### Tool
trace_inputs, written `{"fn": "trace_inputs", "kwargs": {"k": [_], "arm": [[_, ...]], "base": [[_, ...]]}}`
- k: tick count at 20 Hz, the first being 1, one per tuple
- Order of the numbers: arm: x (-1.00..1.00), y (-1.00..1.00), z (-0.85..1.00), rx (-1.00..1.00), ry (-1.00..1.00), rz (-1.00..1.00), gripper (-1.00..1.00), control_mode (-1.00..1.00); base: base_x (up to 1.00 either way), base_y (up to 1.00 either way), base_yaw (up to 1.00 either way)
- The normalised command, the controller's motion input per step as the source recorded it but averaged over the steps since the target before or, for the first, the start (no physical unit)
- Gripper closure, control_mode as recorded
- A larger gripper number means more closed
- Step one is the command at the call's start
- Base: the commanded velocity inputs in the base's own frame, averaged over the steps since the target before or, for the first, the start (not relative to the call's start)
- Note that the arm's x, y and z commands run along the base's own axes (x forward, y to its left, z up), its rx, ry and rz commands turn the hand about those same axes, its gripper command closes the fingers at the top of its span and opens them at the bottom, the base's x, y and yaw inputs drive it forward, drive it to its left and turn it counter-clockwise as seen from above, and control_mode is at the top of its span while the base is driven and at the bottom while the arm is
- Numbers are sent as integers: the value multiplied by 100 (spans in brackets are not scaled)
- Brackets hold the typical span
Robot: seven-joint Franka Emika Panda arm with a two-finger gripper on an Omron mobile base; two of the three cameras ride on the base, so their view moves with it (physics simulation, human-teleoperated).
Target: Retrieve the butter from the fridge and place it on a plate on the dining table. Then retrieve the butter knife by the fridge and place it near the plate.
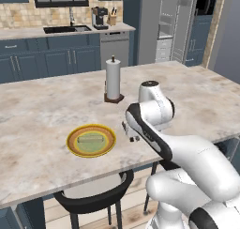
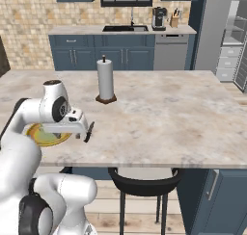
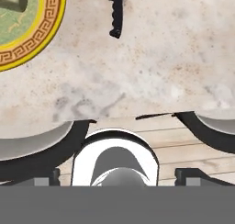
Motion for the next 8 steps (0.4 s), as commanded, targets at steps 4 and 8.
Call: {"fn": "trace_inputs", "kwargs": {"k": [4,8], "arm": [[-58,-34,24,-2,-7,0,-100,-100],[-10,-36,42,0,-6,-6,-100,-100]], "base": [[0,0,0],[0,0,0]]}}
